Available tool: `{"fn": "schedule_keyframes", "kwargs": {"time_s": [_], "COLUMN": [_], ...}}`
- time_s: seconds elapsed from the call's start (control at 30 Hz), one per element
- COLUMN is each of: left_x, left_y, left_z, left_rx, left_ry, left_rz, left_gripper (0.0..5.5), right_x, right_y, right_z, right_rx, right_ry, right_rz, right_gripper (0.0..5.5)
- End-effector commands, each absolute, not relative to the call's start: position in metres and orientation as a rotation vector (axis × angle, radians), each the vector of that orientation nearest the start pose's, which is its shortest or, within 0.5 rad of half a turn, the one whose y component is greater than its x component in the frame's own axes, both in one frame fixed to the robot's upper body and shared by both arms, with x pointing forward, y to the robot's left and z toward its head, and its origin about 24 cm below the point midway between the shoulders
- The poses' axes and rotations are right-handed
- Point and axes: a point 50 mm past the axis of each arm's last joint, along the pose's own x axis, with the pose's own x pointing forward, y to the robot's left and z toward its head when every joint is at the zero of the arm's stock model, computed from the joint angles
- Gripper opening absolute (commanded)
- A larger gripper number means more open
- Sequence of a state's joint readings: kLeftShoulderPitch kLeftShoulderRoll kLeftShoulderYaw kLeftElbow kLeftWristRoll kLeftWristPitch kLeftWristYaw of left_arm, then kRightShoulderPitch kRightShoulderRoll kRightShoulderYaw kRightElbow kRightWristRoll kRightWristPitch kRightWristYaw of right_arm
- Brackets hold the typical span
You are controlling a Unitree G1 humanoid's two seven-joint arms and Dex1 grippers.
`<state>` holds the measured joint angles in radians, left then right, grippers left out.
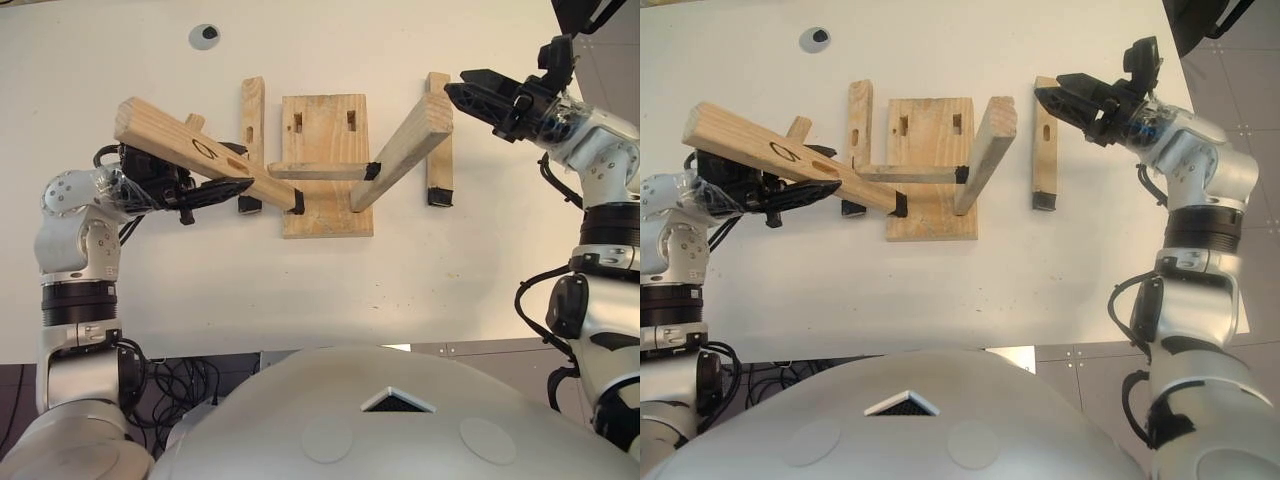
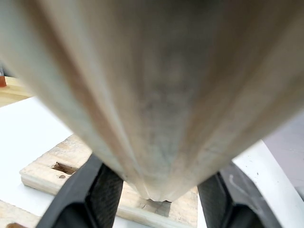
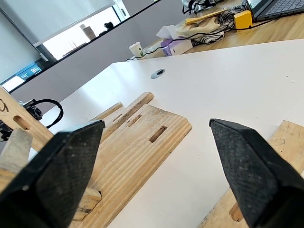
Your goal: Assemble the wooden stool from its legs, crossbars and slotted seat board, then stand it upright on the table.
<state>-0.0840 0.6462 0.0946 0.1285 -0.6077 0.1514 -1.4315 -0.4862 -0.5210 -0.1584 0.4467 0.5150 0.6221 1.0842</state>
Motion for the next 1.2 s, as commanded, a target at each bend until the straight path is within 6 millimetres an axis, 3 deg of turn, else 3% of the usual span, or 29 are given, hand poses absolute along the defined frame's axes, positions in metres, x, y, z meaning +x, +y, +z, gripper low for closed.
{"fn": "schedule_keyframes", "kwargs": {"time_s": [0.03,0.4,0.63,1.2], "left_x": [0.225,0.23,0.241,0.254], "left_y": [0.242,0.219,0.217,0.221], "left_z": [0.075,0.088,0.097,0.087], "left_rx": [0.004,0.237,0.221,0.25], "left_ry": [0.28,0.279,0.283,0.322], "left_rz": [-1.317,-1.441,-1.438,-1.398], "left_gripper": [2.04,2.03,2.03,2.03], "right_x": [0.307,0.298,0.295,0.29], "right_y": [-0.235,-0.238,-0.238,-0.234], "right_z": [0.093,0.086,0.081,0.068], "right_rx": [0.381,0.393,0.408,0.427], "right_ry": [0.32,0.317,0.308,0.318], "right_rz": [0.875,0.841,0.822,0.822], "right_gripper": [4.06,4.06,4.06,4.06]}}
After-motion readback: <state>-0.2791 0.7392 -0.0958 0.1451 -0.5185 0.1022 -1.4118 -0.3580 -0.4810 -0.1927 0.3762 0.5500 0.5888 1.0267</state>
